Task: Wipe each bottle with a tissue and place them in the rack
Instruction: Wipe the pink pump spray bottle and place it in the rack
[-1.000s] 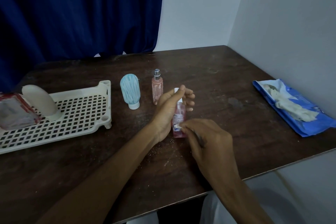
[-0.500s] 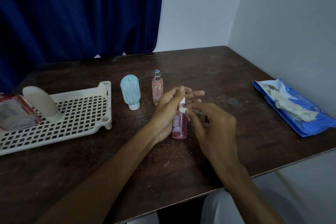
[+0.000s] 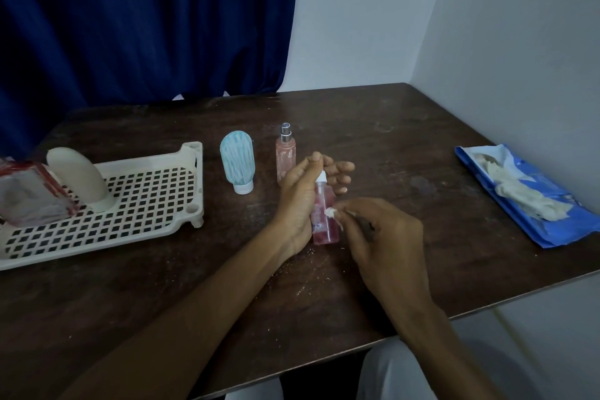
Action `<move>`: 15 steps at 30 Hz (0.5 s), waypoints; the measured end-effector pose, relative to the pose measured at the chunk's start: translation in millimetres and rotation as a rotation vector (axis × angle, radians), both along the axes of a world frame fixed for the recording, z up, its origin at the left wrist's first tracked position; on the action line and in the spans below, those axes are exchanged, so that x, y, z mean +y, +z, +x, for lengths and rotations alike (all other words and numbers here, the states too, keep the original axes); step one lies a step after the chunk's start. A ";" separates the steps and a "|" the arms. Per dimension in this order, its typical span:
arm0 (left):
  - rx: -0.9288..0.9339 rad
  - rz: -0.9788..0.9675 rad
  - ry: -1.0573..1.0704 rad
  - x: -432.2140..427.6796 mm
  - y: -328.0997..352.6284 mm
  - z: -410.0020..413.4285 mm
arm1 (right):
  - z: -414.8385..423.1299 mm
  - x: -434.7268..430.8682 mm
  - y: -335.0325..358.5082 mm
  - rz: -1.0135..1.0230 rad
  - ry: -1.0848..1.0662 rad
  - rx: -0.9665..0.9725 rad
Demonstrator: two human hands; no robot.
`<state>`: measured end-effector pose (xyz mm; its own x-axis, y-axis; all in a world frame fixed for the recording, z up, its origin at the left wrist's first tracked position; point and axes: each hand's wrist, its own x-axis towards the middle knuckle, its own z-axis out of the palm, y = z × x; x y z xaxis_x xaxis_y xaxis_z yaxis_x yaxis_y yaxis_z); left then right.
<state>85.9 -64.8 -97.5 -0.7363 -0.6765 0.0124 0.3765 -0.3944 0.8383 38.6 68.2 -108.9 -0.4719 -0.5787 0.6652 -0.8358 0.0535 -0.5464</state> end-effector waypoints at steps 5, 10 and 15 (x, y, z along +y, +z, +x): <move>0.010 0.054 0.016 0.6 3.0 0.5 | 3.9 -11.4 5.8 -0.031 0.016 0.033; -0.003 0.016 0.040 -1.9 4.2 -2.2 | 12.2 8.1 -7.9 0.034 0.013 0.054; -0.048 -0.099 0.056 -2.6 -1.3 0.8 | 7.2 9.0 -8.9 0.015 -0.015 -0.008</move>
